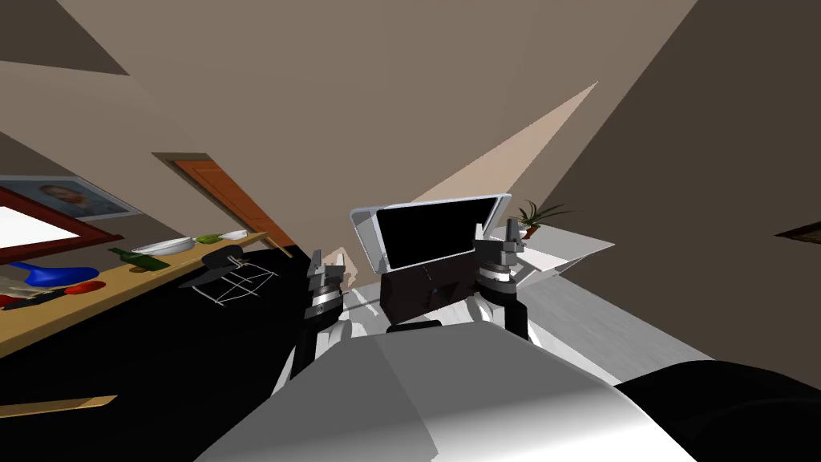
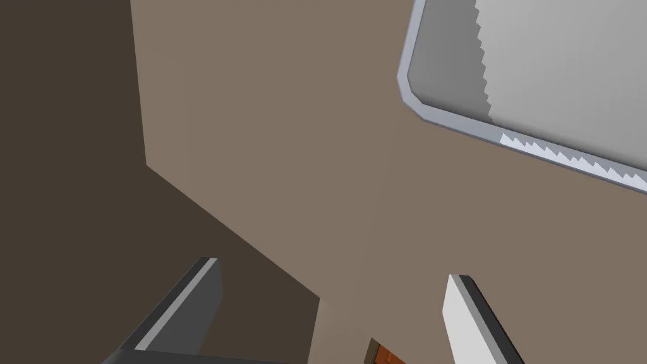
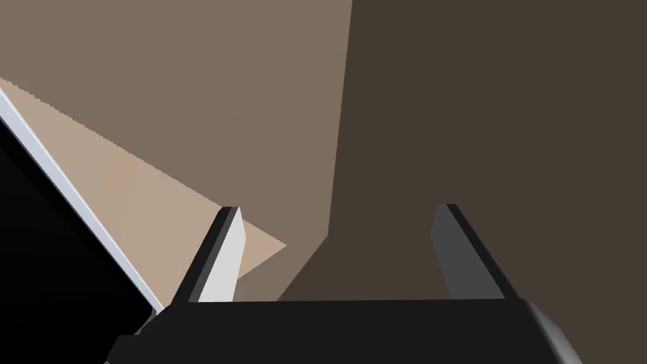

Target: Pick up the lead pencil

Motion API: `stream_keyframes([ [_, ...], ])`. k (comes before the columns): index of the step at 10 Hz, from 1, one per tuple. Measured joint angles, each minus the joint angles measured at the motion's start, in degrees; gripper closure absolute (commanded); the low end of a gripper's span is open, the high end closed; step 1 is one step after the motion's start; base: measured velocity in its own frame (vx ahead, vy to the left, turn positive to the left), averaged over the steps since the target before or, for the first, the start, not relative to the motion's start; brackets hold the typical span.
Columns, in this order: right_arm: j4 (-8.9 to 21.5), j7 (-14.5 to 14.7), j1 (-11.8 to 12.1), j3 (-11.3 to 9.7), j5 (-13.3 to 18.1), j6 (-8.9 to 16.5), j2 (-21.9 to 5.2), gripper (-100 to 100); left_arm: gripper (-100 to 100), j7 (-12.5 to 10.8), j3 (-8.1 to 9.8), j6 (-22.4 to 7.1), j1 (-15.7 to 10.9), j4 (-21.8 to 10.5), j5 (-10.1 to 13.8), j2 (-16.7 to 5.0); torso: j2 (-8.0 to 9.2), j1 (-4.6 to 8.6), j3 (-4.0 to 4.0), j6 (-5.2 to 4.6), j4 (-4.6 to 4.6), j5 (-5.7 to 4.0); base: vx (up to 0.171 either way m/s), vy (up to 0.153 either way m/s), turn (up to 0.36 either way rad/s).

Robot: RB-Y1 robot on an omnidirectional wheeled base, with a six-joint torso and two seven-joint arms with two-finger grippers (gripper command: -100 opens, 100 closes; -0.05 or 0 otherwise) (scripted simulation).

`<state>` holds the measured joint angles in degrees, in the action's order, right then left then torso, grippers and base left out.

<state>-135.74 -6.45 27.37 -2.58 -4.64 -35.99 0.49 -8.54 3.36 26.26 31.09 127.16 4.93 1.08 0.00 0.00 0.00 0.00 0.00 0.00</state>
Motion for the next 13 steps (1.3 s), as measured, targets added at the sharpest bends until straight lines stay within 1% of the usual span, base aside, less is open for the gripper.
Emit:
stream_keyframes([
  [1, 0.6, 0.0, 0.2, 0.1, -0.2, 0.0, -1.1, -100, 0, 0.0, 0.00, 0.0, 0.0, 0.0, 0.0, 0.0, 0.06, -0.01, 0.03, 0.00, -0.01, 0.00, -0.035, 0.015, 0.024],
  [2, 1.4, 0.1, 0.6, -0.4, -0.2, 0.0, -2.4, -100, 0, 0.0, 0.00, 0.0, 0.0, 0.0, 0.0, 0.0, 0.11, -0.04, 0.06, 0.00, -0.02, 0.01, -0.054, 0.022, 0.037],
  [4, 3.8, 0.2, 2.1, -0.8, -0.9, -0.1, -5.8, -100, 0, 0.0, -0.01, 0.0, 0.0, 0.0, 0.0, 0.0, 0.25, -0.11, 0.14, 0.00, -0.05, 0.02, -0.074, 0.044, 0.061],
  [5, 5.0, 0.3, 2.5, -1.1, -1.2, 0.5, -7.4, -100, 0, 0.0, -0.01, 0.0, 0.0, 0.0, 0.0, 0.0, 0.29, -0.15, 0.17, 0.01, -0.06, 0.03, -0.053, 0.030, 0.028],
  [6, 5.6, 0.4, 2.8, -1.3, -1.4, 0.9, -8.4, -100, 0, 0.0, 0.00, 0.0, 0.0, 0.0, 0.0, 0.0, 0.23, -0.11, 0.14, 0.00, -0.06, 0.03, -0.045, 0.023, 0.083],
  [7, 6.6, 0.2, 3.8, -1.4, -1.9, 0.9, -10.1, -100, 0, 0.0, -0.01, 0.0, 0.0, 0.0, 0.0, 0.0, 0.21, -0.07, 0.12, 0.01, -0.05, 0.02, -0.068, 0.038, 0.137],
  [8, 8.9, 0.0, 4.3, -1.5, -2.5, 0.8, -12.1, -100, 0, 0.0, -0.01, 0.0, 0.0, 0.0, 0.0, 0.0, 0.25, -0.10, 0.14, 0.01, -0.05, 0.02, -0.077, 0.068, 0.177],
  [9, 10.8, 0.4, 4.2, -2.5, -2.8, 1.7, -13.6, -100, 0, 0.0, -0.01, 0.0, 0.0, 0.0, 0.0, 0.0, 0.27, -0.21, 0.16, 0.02, -0.06, 0.04, -0.048, 0.057, 0.050],
  [10, 11.7, 0.4, 5.1, -2.7, -3.1, 2.0, -14.9, -100, 0, 0.0, 0.00, 0.0, 0.0, 0.0, 0.0, 0.0, 0.22, -0.19, 0.13, -0.01, -0.05, 0.05, -0.045, 0.056, 0.106],
  [11, 13.2, 0.3, 5.8, -3.1, -3.5, 2.2, -16.6, -100, 0, 0.0, -0.01, 0.0, 0.0, 0.0, 0.0, 0.0, 0.20, -0.18, 0.12, 0.01, -0.05, 0.04, -0.063, 0.068, 0.240],
  [12, 15.3, 0.3, 6.7, -4.2, -3.9, 2.1, -18.3, -100, 0, 0.0, -0.01, 0.0, 0.0, 0.0, 0.0, 0.0, 0.24, -0.22, 0.14, 0.02, -0.05, 0.05, -0.043, 0.047, 0.091],
  [13, 16.6, 0.5, 7.3, -4.8, -4.1, 2.1, -19.2, -100, 0, 0.0, 0.00, 0.0, 0.0, 0.0, 0.0, 0.0, 0.19, -0.16, 0.12, -0.01, -0.05, 0.04, -0.039, 0.050, 0.154],
])
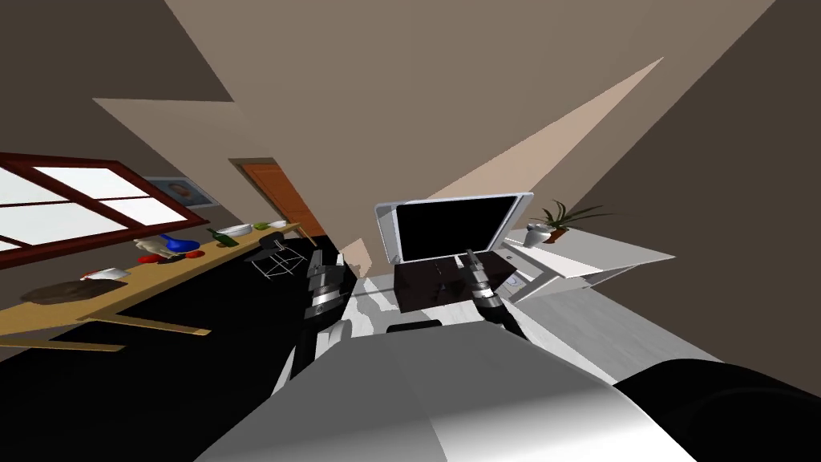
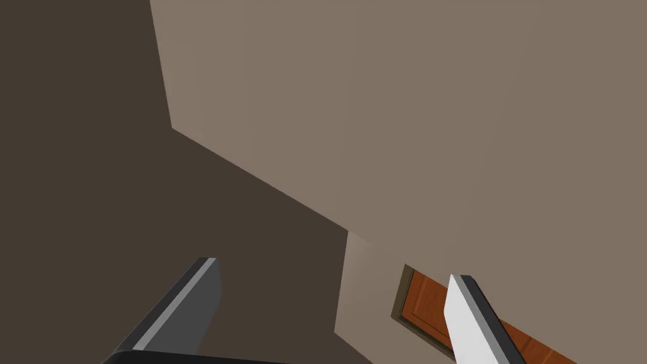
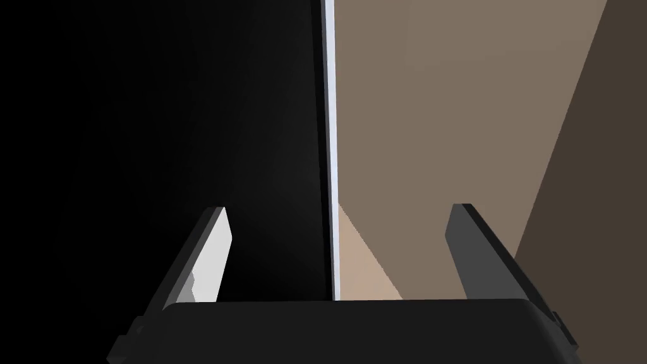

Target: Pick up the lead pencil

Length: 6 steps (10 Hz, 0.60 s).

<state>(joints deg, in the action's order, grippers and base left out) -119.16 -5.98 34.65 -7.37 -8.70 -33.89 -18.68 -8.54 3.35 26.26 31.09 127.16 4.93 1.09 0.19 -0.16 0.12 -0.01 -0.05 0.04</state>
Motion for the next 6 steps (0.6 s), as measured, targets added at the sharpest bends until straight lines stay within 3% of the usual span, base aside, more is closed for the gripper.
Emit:
stream_keyframes([
  [2, 2.6, -0.2, 0.1, -0.5, -0.9, 1.6, -2.7, -100, 0, 0.0, 0.00, 0.0, 0.0, 0.0, 0.0, 0.0, -0.05, 0.04, -0.03, 0.00, 0.01, -0.01, -0.036, 0.049, 0.149],
  [4, 6.2, -0.2, 1.5, -2.1, -1.3, 0.7, -5.0, -100, 0, 0.0, 0.00, 0.0, 0.0, 0.0, 0.0, 0.0, -0.06, 0.06, -0.03, -0.01, 0.01, -0.01, -0.026, 0.042, 0.160],
  [6, 8.7, 0.1, 2.5, -3.8, -1.7, 1.6, -6.8, -100, 0, 0.0, 0.00, 0.0, 0.0, 0.0, 0.0, 0.0, -0.08, 0.09, -0.05, -0.01, 0.02, -0.02, -0.020, 0.039, 0.164],
])
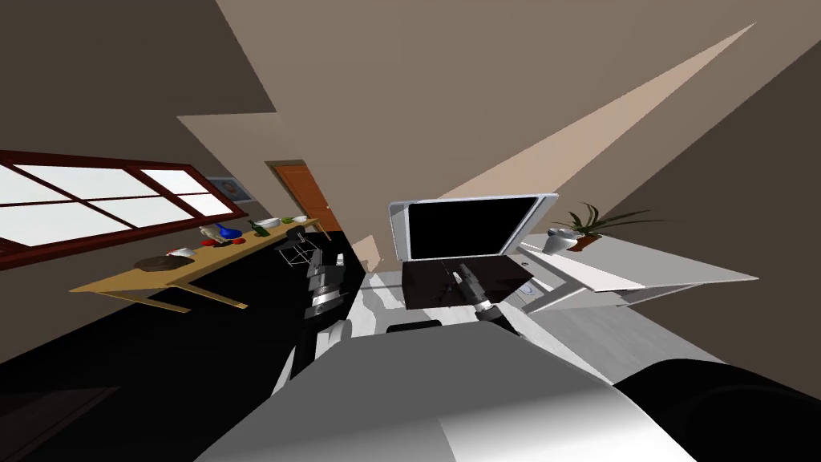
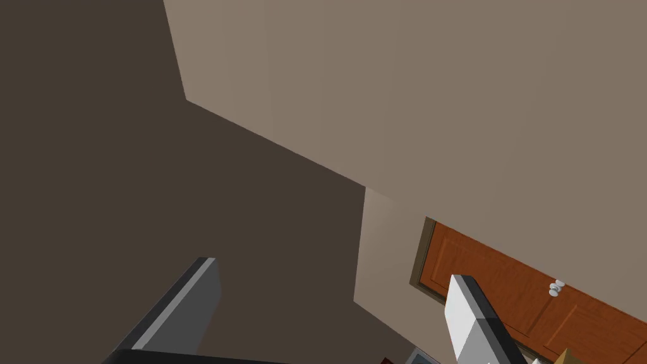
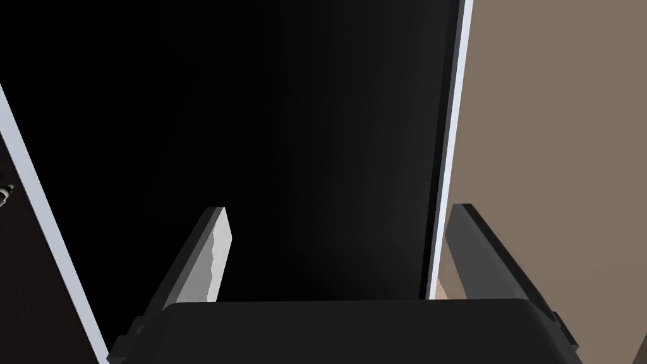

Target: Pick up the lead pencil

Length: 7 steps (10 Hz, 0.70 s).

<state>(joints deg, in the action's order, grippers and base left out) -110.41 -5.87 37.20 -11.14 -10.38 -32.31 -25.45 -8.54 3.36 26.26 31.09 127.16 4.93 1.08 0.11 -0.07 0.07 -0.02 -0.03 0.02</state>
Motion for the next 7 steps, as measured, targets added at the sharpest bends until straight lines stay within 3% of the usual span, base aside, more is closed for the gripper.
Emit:
stream_keyframes([
  [2, 2.7, -0.6, 0.6, -1.0, -0.9, 0.2, -2.9, -100, 0, 0.0, 0.00, 0.0, 0.0, 0.0, 0.0, 0.0, -0.03, -0.01, -0.01, 0.00, 0.00, 0.00, -0.013, 0.024, 0.046],
  [3, 4.0, -0.5, 0.6, -1.4, -0.8, 0.1, -2.9, -100, 0, 0.0, 0.00, 0.0, 0.0, 0.0, 0.0, 0.0, -0.04, 0.06, -0.02, -0.01, 0.01, -0.01, -0.014, 0.039, 0.246],
  [7, 10.7, -0.9, 1.3, -4.4, -2.0, 1.0, -7.4, -100, 0, 0.0, 0.00, 0.0, 0.0, 0.0, 0.0, 0.0, -0.04, 0.01, -0.02, -0.01, 0.01, 0.00, -0.010, 0.039, 0.219],
])
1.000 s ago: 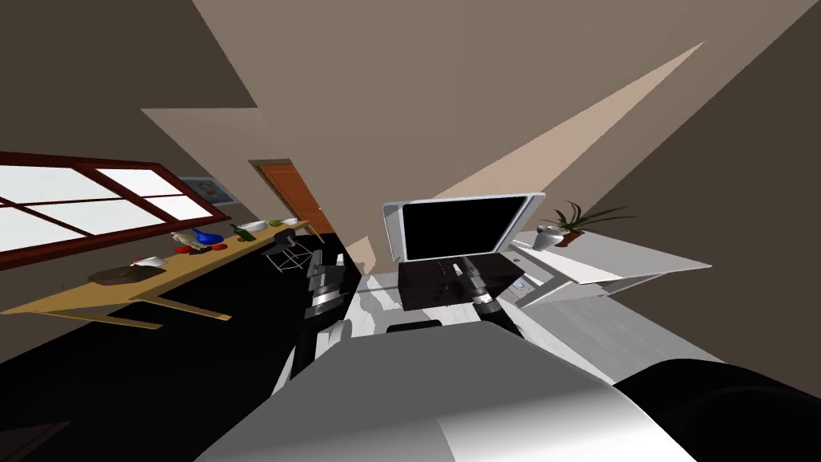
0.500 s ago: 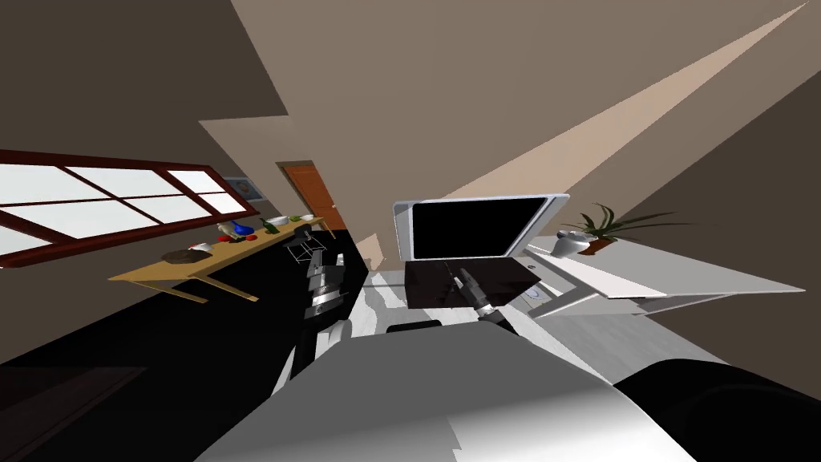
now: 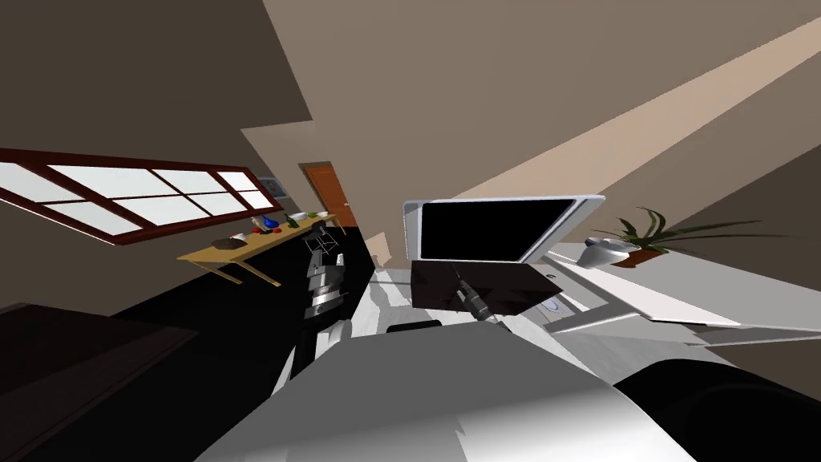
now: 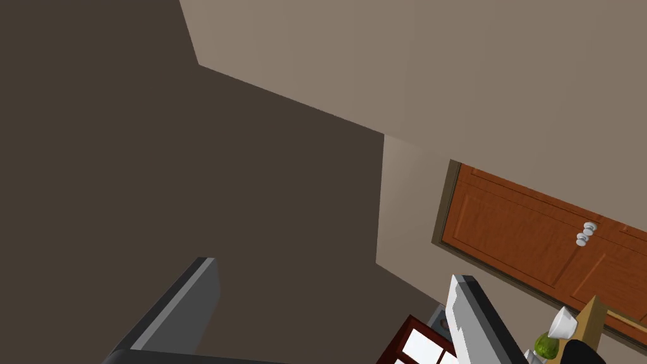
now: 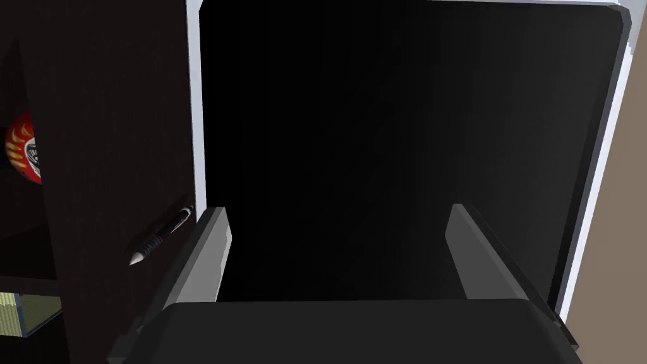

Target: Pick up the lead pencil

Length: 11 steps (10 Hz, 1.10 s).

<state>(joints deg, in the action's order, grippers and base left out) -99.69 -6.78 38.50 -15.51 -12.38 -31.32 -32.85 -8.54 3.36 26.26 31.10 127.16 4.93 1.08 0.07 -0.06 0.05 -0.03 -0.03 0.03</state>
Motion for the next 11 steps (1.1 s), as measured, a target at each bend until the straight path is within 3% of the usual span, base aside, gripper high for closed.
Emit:
stream_keyframes([
  [3, 4.1, 0.3, 0.9, -2.3, -0.4, 0.2, -2.0, -100, 0, 0.0, 0.00, 0.0, 0.0, 0.0, 0.0, 0.0, -0.03, 0.08, -0.01, -0.01, 0.00, -0.01, -0.001, 0.022, 0.134],
  [5, 8.1, -0.4, 0.3, -3.9, -1.0, 0.7, -4.3, -100, 0, 0.0, 0.00, 0.0, 0.0, 0.0, 0.0, 0.0, -0.04, 0.06, -0.02, 0.00, 0.01, -0.01, 0.004, 0.027, 0.263],
  [8, 12.4, -0.8, 2.0, -6.8, -2.0, 1.0, -8.4, -100, 0, 0.0, -0.01, 0.0, 0.0, 0.0, 0.0, 0.0, -0.07, 0.01, -0.03, 0.05, 0.01, 0.00, 0.009, 0.030, 0.216],
  [10, 14.0, -0.7, 2.1, -7.6, -2.3, 2.1, -9.0, -100, 0, 0.0, 0.01, 0.0, 0.0, 0.0, 0.0, 0.0, -0.06, 0.08, -0.04, -0.04, 0.01, -0.01, 0.008, 0.005, -0.038],
  [11, 15.1, -0.5, 1.8, -7.9, -2.1, 2.0, -8.7, -100, 0, 0.0, 0.01, 0.0, 0.0, 0.0, 0.0, 0.0, -0.04, 0.10, -0.02, -0.02, 0.00, -0.02, 0.009, 0.024, 0.342],
])
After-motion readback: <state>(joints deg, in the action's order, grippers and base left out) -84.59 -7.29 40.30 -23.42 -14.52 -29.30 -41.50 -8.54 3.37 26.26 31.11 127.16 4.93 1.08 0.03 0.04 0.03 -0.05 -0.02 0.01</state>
